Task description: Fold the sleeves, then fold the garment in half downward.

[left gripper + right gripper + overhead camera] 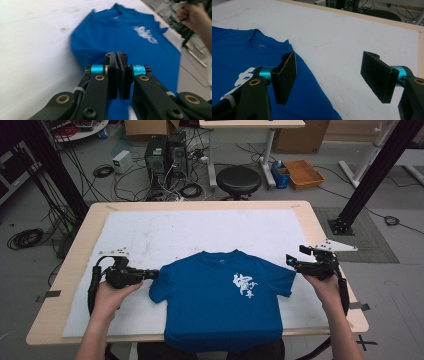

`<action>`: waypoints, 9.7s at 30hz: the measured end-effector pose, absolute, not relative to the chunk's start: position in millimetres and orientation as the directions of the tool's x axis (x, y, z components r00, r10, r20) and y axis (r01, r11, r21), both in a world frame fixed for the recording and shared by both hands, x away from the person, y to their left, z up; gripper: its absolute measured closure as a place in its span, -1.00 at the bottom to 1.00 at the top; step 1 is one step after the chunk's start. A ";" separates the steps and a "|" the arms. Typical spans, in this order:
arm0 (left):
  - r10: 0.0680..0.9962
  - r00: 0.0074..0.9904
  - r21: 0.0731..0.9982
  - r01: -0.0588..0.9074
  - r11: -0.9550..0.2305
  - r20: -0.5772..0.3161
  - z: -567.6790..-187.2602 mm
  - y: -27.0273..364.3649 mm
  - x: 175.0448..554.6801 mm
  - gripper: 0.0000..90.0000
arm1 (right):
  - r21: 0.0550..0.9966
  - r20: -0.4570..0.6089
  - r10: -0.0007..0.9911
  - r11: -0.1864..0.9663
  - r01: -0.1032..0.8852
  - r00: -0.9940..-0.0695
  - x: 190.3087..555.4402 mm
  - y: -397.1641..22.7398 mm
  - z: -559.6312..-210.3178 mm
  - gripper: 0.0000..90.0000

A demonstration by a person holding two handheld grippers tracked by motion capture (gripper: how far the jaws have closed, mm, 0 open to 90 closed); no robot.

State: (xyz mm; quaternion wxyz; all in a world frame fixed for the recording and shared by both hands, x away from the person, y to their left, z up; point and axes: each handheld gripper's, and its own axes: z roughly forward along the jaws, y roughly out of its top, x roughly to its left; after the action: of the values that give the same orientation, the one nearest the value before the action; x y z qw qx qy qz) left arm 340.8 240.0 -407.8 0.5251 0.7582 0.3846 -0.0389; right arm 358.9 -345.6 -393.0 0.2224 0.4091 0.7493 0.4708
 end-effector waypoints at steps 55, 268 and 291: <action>0.690 0.703 0.944 0.319 -0.086 -0.174 -395.3 235.4 338.9 -0.08 | 0.853 0.137 0.862 0.148 0.500 -0.489 353.9 -364.4 -405.3 -0.12; 0.733 0.651 0.735 0.593 -0.329 -0.198 -446.7 153.1 427.9 0.68 | 0.688 0.052 0.809 0.396 0.608 -0.585 429.2 -238.3 -441.5 0.90; 0.732 0.656 0.722 0.595 -0.353 -0.183 -444.9 134.7 439.5 0.83 | 0.696 0.063 0.789 0.404 0.593 -0.612 440.2 -205.2 -441.2 0.89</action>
State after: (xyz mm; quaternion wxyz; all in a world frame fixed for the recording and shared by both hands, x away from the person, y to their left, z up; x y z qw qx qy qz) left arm 439.5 134.7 -444.9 0.3985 0.8180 0.4058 0.0858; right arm 440.2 -205.2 -441.2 0.1394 0.4181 0.8262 0.3509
